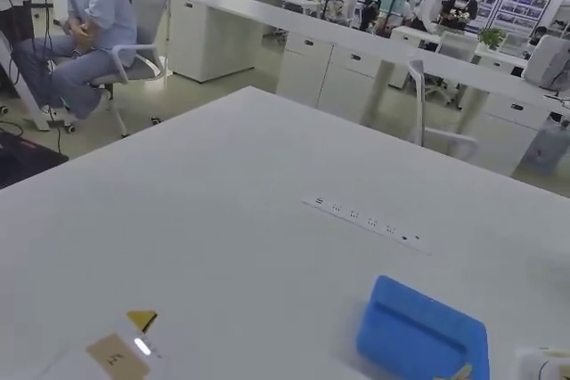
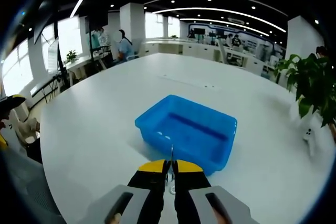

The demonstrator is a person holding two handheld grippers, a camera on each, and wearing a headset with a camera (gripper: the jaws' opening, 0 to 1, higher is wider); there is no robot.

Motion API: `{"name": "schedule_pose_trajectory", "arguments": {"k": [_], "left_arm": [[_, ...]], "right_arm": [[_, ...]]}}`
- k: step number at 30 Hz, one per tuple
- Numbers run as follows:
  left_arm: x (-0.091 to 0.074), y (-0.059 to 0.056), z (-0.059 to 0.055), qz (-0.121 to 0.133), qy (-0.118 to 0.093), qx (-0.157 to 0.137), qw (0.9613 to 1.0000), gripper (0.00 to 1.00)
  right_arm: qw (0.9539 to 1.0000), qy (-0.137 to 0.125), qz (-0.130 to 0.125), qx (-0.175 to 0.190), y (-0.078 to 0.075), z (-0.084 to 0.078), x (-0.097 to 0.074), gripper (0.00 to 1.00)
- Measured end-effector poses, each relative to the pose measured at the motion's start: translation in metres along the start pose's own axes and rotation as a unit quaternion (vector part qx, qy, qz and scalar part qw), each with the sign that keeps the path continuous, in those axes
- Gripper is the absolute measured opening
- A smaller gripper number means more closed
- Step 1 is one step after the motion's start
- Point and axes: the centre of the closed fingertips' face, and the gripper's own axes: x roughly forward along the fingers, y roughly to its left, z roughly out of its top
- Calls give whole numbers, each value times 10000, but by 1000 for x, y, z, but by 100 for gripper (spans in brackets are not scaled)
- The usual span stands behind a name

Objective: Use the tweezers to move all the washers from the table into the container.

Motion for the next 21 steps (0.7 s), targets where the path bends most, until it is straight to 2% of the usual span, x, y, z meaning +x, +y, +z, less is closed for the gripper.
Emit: {"name": "schedule_pose_trajectory", "arguments": {"k": [2, 6, 14, 17, 21], "left_arm": [[0, 0, -1, 4, 11, -5, 10000, 94], [0, 1, -1, 18, 7, -30, 10000, 94], [0, 2, -3, 50, 34, -33, 10000, 94], [0, 3, -3, 59, 35, -32, 10000, 94], [0, 2, -4, 51, 62, -31, 10000, 94]], "right_arm": [[10000, -71, 20, 2, 1, 2, -2, 2], [10000, -11, 32, -5, 2, -3, -2, 2], [9998, -63, 81, 168, 5, -2, -4, 2], [9989, -175, 138, 412, 6, 3, -8, 2], [9989, -120, 105, 433, 4, 1, -6, 2]]}}
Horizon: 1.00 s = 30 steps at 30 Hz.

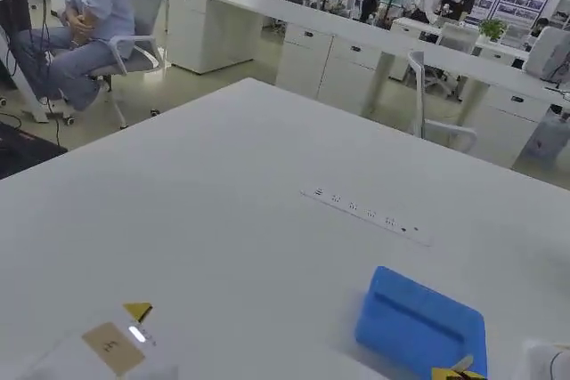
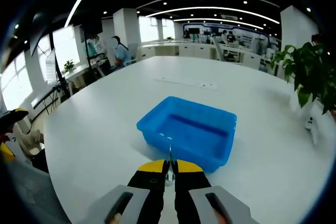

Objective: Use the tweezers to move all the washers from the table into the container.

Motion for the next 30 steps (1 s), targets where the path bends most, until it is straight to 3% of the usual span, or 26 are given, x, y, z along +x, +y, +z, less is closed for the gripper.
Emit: {"name": "schedule_pose_trajectory", "arguments": {"k": [6, 10, 15, 18, 30], "left_arm": [[0, 1, -1, 17, 31, -2, 10000, 94], [1, 1, -2, 15, 48, -14, 10000, 93], [2, -2, -1, -27, 61, 13, 10000, 93], [3, -5, -3, -61, 109, 57, 9999, 93], [4, -9, -2, -166, 73, 86, 9998, 94]], "right_arm": [[10000, 50, -9, 57, -2, -4, 1, 2], [9991, 105, -14, -418, 4, -5, 2, 2], [9974, 92, -68, -718, 10, -6, 2, 1], [9976, 62, -77, -685, 16, -7, -1, 1], [9986, 257, -6, -469, 11, 0, -4, 0]]}}
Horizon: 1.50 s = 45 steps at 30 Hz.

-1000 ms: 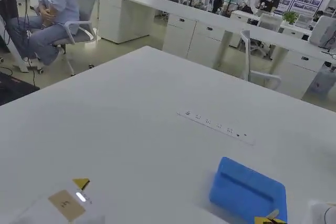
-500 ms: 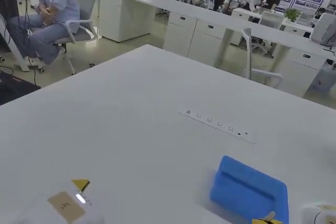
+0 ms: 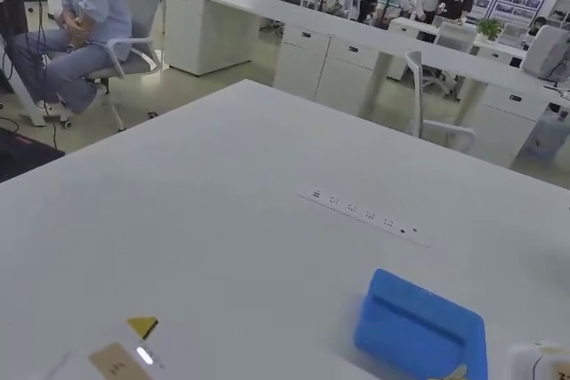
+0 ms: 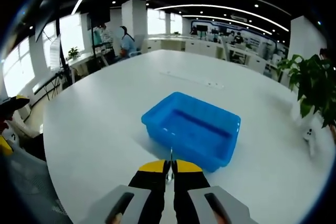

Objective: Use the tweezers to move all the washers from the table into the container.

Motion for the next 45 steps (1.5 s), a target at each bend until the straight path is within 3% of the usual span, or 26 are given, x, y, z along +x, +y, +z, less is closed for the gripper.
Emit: {"name": "schedule_pose_trajectory", "arguments": {"k": [13, 20, 25, 35, 45], "left_arm": [[0, 1, -1, -11, -24, -7, 10000, 93], [-1, 1, 0, -5, -45, -6, 10000, 93], [-1, 1, 0, -6, -37, 3, 10000, 93], [-2, 1, 1, -11, -39, 30, 10000, 93], [-1, 1, -2, -16, 5, -3, 10000, 94]], "right_arm": [[9986, -473, 206, 116, 2, 46, -18, 0], [9962, -815, 112, 286, -11, 74, -20, 0], [9955, -897, 11, 289, -19, 84, -14, 1], [9973, -641, -202, 298, -30, 69, 17, 1], [9990, -343, -269, 20, -23, 56, 36, 1]]}}
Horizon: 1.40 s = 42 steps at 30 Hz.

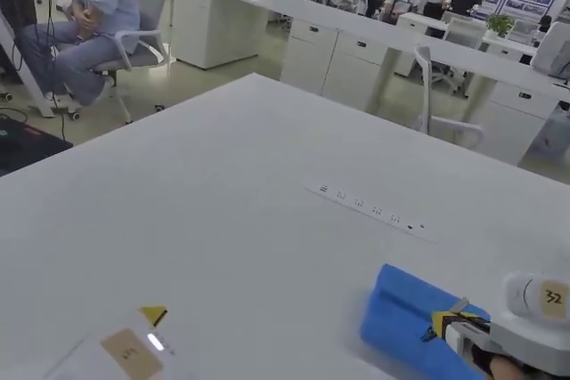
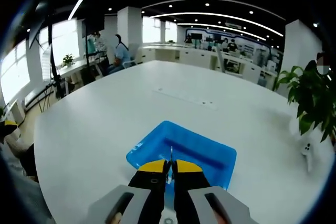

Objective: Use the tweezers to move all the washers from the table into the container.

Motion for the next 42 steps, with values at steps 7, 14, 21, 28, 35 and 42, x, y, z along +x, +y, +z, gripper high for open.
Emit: {"name": "schedule_pose_trajectory", "arguments": {"k": [7, 14, 21, 28, 35, 42], "left_arm": [[1, 1, -2, 6, 43, -34, 10000, 93], [3, 4, -2, 36, 39, -8, 10000, 93], [5, 2, -4, -7, 81, 8, 10000, 93], [5, 2, -4, 21, 88, 13, 10000, 92], [6, 2, -6, 12, 115, 38, 9999, 92], [5, 4, -5, 30, 93, 22, 9999, 92]], "right_arm": [[9999, 126, -51, -64, -3, -5, 16, 1], [9997, 220, -65, -83, -5, -12, 25, 1], [9997, 201, -80, -94, -8, -9, 27, 1], [9998, 189, -85, -56, -11, -10, 27, 1], [9998, 196, -21, -62, -8, -10, 27, 2], [9998, 153, -50, 147, -14, -9, 20, 2]]}}
